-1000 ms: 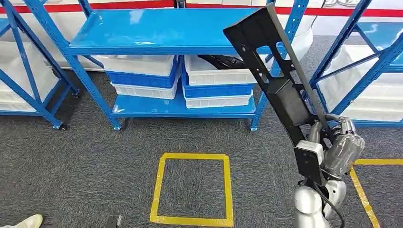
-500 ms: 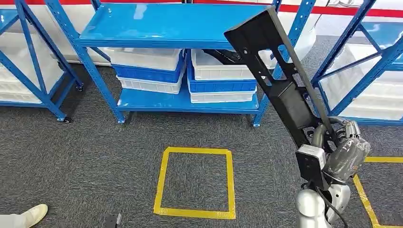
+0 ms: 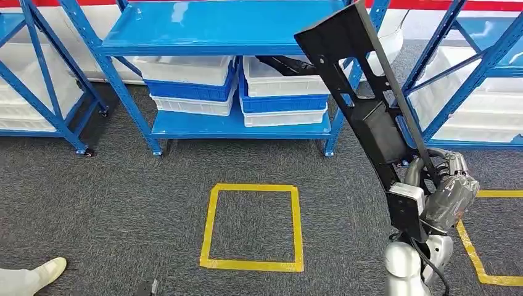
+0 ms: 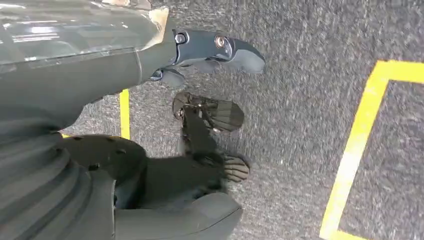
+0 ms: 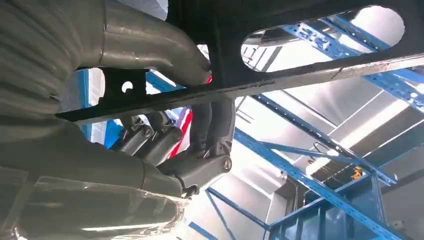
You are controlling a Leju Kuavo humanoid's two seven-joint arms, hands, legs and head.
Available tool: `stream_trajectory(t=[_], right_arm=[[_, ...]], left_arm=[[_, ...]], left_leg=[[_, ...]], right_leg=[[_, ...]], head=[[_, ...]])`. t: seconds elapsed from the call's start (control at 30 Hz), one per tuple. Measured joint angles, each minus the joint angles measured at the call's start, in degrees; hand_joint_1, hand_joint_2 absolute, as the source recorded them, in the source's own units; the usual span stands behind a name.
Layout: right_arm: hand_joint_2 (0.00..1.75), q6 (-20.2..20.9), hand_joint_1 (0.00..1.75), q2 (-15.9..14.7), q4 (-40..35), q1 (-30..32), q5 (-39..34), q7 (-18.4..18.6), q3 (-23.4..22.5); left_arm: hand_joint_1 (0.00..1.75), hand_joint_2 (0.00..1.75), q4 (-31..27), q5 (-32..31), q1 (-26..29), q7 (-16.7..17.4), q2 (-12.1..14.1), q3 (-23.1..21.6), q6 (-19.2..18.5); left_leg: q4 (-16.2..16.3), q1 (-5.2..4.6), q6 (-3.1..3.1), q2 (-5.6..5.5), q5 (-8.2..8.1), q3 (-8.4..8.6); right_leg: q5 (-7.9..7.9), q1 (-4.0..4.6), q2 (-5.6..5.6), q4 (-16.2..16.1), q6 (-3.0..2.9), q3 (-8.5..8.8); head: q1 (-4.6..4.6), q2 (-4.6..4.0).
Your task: Take the parts from the cabinet and place them on the table.
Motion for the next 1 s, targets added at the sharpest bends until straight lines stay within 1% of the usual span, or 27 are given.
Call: stream_trajectory(t=[0.03, 0.13, 0.17, 0.2, 0.23, 0.27, 0.3, 0.33, 0.37, 0.4, 0.43, 0.47, 0.5, 0.53, 0.57, 0.6, 0.63, 0.67, 0.7, 0.73, 0.77, 0.8, 0.87, 0.9, 0.93, 0.97, 1.0], right_arm=[[1.75, 0.00, 1.75, -0.02, -0.04, -0.03, 0.00, 0.00, 0.00], [1.75, 0.00, 1.75, -0.02, -0.04, -0.03, 0.00, 0.00, 0.00], [1.75, 0.00, 1.75, 0.00, -0.04, -0.01, 0.04, 0.00, 0.02], [1.75, 0.00, 1.75, 0.02, -0.09, 0.01, 0.04, -0.04, 0.02], [1.75, 0.00, 1.75, -0.04, -0.24, 0.34, 0.00, -0.07, 0.00], [1.75, 0.00, 1.75, -0.04, -0.31, 0.35, -0.07, -0.39, 0.00], [1.75, 0.00, 1.75, -0.04, -0.31, 0.45, -0.15, -0.55, 0.00], [1.75, 0.00, 1.75, -0.07, -0.31, 0.51, -0.28, -0.59, -0.07], [1.75, 0.00, 1.75, -0.09, -0.31, 0.62, -0.48, -0.59, -0.11], [1.75, 0.00, 1.75, -0.11, -0.31, 0.71, -0.59, -0.59, -0.11], [1.75, 0.00, 1.75, -0.11, -0.31, 0.71, -0.74, -0.57, -0.11], [1.75, 0.00, 1.75, -0.11, -0.31, 0.68, -0.83, -0.57, -0.11], [1.75, 0.00, 1.75, -0.11, -0.37, 0.66, -1.20, -0.57, -0.11], [1.75, 0.00, 1.75, -0.09, -0.48, 0.64, -1.47, -0.57, -0.11], [1.75, 0.00, 1.75, -0.07, -0.65, 0.68, -1.66, -0.59, -0.07], [1.75, 0.00, 1.75, -0.07, -0.79, 0.73, -1.81, -0.59, -0.07], [1.75, 0.00, 1.75, -0.11, -0.81, 0.81, -2.06, -0.59, -0.09], [1.75, 0.00, 1.75, -0.17, -0.87, 0.84, -2.49, -0.55, -0.15], [1.75, 0.00, 1.75, -0.13, -0.96, 0.86, -2.80, -0.50, -0.11], [1.75, 0.00, 1.75, -0.11, -1.09, 0.84, -2.86, -0.50, -0.09], [1.75, 0.00, 1.75, -0.09, -1.11, 0.99, -2.95, -0.50, -0.09], [1.75, 0.00, 1.75, -0.11, -1.11, 1.17, -2.97, -0.50, -0.09], [1.75, 0.00, 1.75, -0.13, -1.11, 1.32, -2.99, -0.50, -0.09], [1.75, 0.00, 1.75, -0.13, -1.11, 1.32, -2.99, -0.48, -0.09], [1.75, 0.00, 1.75, -0.15, -1.11, 1.33, -2.99, -0.48, -0.09], [1.75, 0.00, 1.75, -0.15, -1.11, 1.34, -3.02, -0.48, -0.09], [1.75, 0.00, 1.75, -0.13, -1.11, 1.35, -3.01, -0.48, -0.09]], left_arm=[[0.00, 1.75, -0.02, 0.02, 0.00, 0.00, 0.00, 0.00, -0.02], [0.00, 1.75, -0.02, 0.02, 0.00, 0.00, 0.00, 0.00, -0.02], [0.00, 1.75, 0.00, 0.00, 0.03, 0.00, 0.00, 0.00, -0.09], [0.00, 1.75, 0.00, 0.00, 0.13, 0.00, 0.00, 0.00, -0.20], [0.00, 1.75, -0.02, 0.00, 0.18, 0.00, -0.02, 0.00, -0.22], [0.00, 1.75, -0.02, 0.00, 0.17, -0.02, 0.04, 0.02, -0.24], [0.00, 1.75, -0.02, 0.00, 0.17, 0.00, 0.04, 0.02, -0.24], [0.00, 1.75, -0.02, 0.00, 0.18, 0.00, 0.04, 0.02, -0.24], [0.00, 1.75, -0.02, 0.00, 0.19, 0.04, 0.07, 0.02, -0.22], [0.00, 1.75, -0.02, 0.00, 0.18, 0.13, 0.07, 0.00, -0.13], [0.00, 1.75, -0.02, 0.00, 0.18, 0.24, 0.09, 0.02, -0.06], [0.00, 1.75, -0.02, 0.00, 0.18, 0.28, 0.09, 0.02, 0.09], [0.00, 1.75, -0.02, 0.00, 0.18, 0.31, 0.09, 0.02, 0.20], [0.00, 1.75, -0.02, 0.00, 0.18, 0.37, 0.09, 0.02, 0.20], [0.00, 1.75, -0.02, 0.00, 0.13, 0.42, 0.09, 0.00, 0.20], [0.00, 1.75, -0.02, 0.00, 0.12, 0.42, 0.09, 0.00, 0.20], [0.00, 1.75, -0.02, 0.00, 0.16, 0.48, 0.09, 0.00, 0.20], [0.00, 1.75, -0.02, 0.00, 0.20, 0.50, 0.09, 0.00, 0.20], [0.00, 1.75, -0.02, 0.00, 0.27, 0.55, 0.22, 0.02, 0.22], [0.00, 1.75, -0.04, 0.00, 0.27, 0.57, 0.22, 0.00, 0.22], [0.00, 1.75, -0.04, 0.00, 0.34, 0.61, 0.22, 0.00, 0.22], [0.00, 1.75, -0.02, 0.00, 0.39, 0.63, 0.24, 0.00, 0.22], [0.00, 1.75, -0.04, 0.00, 0.42, 0.63, 0.24, 0.00, 0.22], [0.00, 1.75, -0.02, 0.00, 0.44, 0.63, 0.24, 0.00, 0.22], [0.00, 1.75, -0.02, 0.00, 0.46, 0.63, 0.24, 0.00, 0.22], [0.00, 1.75, -0.02, 0.00, 0.49, 0.63, 0.24, 0.00, 0.22], [0.00, 1.75, -0.02, 0.00, 0.51, 0.63, 0.24, 0.00, 0.22]], left_leg=[[-0.32, -0.16, 0.16, -0.05, 0.17, -0.14], [-0.32, -0.16, 0.16, -0.05, 0.17, -0.14], [-0.11, -0.27, 0.44, -0.12, 0.32, -0.36], [-0.21, -0.43, 0.56, -0.09, 0.34, -0.55], [-1.20, -0.35, 2.97, 0.38, 2.32, -1.58], [-1.14, -0.44, 3.43, 0.51, 3.05, -2.57], [-1.13, -0.51, 3.59, 0.61, 3.50, -3.14], [-1.12, -0.62, 3.66, 0.66, 3.92, -3.85], [-1.11, -0.69, 3.63, 0.66, 4.39, -4.47], [-1.11, -0.71, 3.55, 0.65, 4.77, -4.99], [-1.08, -0.71, 3.42, 0.64, 5.15, -5.42], [-1.06, -0.72, 3.24, 0.63, 5.48, -5.74], [-1.01, -0.72, 2.99, 0.60, 5.74, -5.87], [-0.86, -1.06, 2.70, 0.61, 5.90, -6.14], [-0.75, -1.14, 2.33, 0.65, 6.30, -6.34], [-0.74, -1.14, 1.99, 0.65, 6.65, -6.47], [-0.84, -0.93, 1.62, 0.66, 6.90, -6.48], [-0.99, -0.89, 1.20, 0.62, 7.17, -6.47], [-1.09, -0.88, 1.28, 0.51, 6.48, -6.63], [-1.52, -1.00, 2.62, 0.52, 5.95, -6.78], [-1.73, -0.99, 3.17, 0.48, 6.75, -6.90], [-1.88, -0.90, 3.50, 0.43, 7.98, -6.87], [-1.95, -0.69, 3.20, 0.40, 8.30, -6.91], [-1.97, -0.60, 2.72, 0.39, 8.59, -6.99], [-1.96, -0.59, 2.67, 0.39, 8.63, -7.04], [-1.96, -0.59, 2.43, 0.38, 8.78, -7.07], [-1.96, -0.60, 2.40, 0.37, 8.80, -7.10]], right_leg=[[0.13, 0.02, -0.02, 0.06, 0.19, -0.03], [0.13, 0.02, -0.02, 0.06, 0.19, -0.03], [0.35, 0.00, -0.05, -0.03, 0.52, -0.05], [0.55, -0.03, -0.08, -0.03, 0.83, -0.05], [-1.10, -0.14, 0.01, 1.74, 1.60, -1.79], [-5.26, -0.23, 0.02, 7.68, 0.89, -3.94], [-7.40, -0.24, 0.02, 11.94, 0.71, -5.32], [-9.06, -0.23, 0.03, 16.28, 0.82, -6.57], [-9.14, -0.24, 0.02, 18.44, 1.30, -6.70], [-8.22, -0.23, 0.02, 17.61, 1.85, -5.51], [-6.54, -0.23, 0.02, 14.41, 2.41, -3.07], [-4.85, -0.23, 0.01, 9.49, 2.77, 0.24], [-4.05, -0.21, 0.00, 4.08, 2.64, 3.79], [-4.86, 0.01, 0.00, -0.40, 2.05, 7.09], [-5.11, 0.26, 0.13, -1.61, 1.51, 7.44], [-5.12, 0.24, 0.14, -1.64, 1.44, 6.98], [-5.00, 0.27, 0.15, -1.55, 1.02, 6.34], [-4.66, 0.22, 0.15, -1.85, 0.37, 6.21], [-4.61, 0.20, 0.12, -2.20, -0.01, 6.17], [-4.25, 0.13, 0.22, -2.22, -0.05, 6.07], [-4.05, 0.26, 0.21, -2.22, -0.23, 5.82], [-3.92, 0.40, 0.21, -2.20, -0.43, 5.70], [-3.65, 0.66, 0.21, -2.10, -0.75, 5.52], [-3.64, 0.74, 0.20, -1.96, -0.76, 5.49], [-3.63, 0.76, 0.20, -1.81, -0.76, 5.46], [-3.63, 0.75, 0.20, -1.71, -0.76, 5.47], [-3.62, 0.75, 0.20, -1.64, -0.75, 5.48]], head=[[0.11, 0.00], [0.11, 0.00], [0.13, 0.00], [0.09, 0.00], [0.20, 0.00], [0.83, 0.00], [0.83, 0.00], [0.87, 0.00], [0.94, 0.00], [0.94, 0.00], [1.01, 0.00], [1.07, 0.00], [1.09, 0.00], [1.20, 0.00], [0.99, 0.00], [0.92, 0.00], [0.87, 0.00], [0.94, 0.00], [1.27, 0.00], [0.77, 0.00], [0.55, 0.00], [0.46, 0.00], [0.48, 0.00], [0.48, 0.00], [0.52, 0.00], [0.48, 0.00], [0.46, 0.00]])
